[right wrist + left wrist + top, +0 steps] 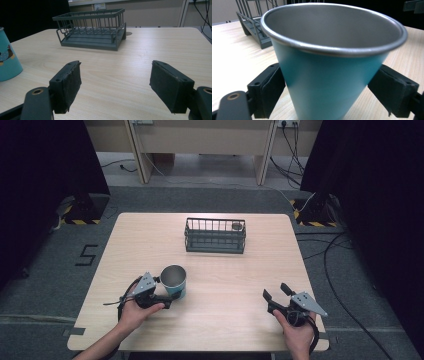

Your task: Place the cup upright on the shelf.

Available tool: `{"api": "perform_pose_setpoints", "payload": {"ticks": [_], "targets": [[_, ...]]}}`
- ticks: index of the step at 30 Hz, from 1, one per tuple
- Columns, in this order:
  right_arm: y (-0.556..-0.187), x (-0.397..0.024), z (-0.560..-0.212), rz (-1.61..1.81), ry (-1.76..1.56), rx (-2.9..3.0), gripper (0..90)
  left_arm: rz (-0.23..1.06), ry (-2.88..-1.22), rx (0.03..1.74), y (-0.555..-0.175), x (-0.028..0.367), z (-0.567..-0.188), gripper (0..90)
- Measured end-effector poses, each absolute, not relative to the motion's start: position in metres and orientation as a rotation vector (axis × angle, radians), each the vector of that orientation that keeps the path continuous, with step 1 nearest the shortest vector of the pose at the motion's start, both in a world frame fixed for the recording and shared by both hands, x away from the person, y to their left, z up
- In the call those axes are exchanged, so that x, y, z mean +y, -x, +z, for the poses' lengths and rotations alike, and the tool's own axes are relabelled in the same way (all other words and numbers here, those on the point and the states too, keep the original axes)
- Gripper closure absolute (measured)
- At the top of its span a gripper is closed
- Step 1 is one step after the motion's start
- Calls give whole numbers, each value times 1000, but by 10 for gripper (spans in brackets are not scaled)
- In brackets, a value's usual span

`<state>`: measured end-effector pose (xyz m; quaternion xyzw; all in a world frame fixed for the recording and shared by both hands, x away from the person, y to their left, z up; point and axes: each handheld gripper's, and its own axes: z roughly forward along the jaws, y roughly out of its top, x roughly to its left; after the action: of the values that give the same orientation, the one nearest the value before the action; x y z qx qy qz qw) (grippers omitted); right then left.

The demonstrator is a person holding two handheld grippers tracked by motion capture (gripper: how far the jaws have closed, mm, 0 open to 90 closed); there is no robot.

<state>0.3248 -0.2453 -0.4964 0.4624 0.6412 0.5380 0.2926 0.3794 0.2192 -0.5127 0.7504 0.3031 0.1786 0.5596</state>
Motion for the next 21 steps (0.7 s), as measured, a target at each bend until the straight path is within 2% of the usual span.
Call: {"api": "perform_pose_setpoints", "payload": {"ticks": [6,21], "targets": [[-325,-244,-497,1432,-1231,1714,257,409,-1763,700,-382,219,-513,170],[-325,-245,-498,1428,-1230,1713,258,402,-1717,679,-378,217,-508,175]]}}
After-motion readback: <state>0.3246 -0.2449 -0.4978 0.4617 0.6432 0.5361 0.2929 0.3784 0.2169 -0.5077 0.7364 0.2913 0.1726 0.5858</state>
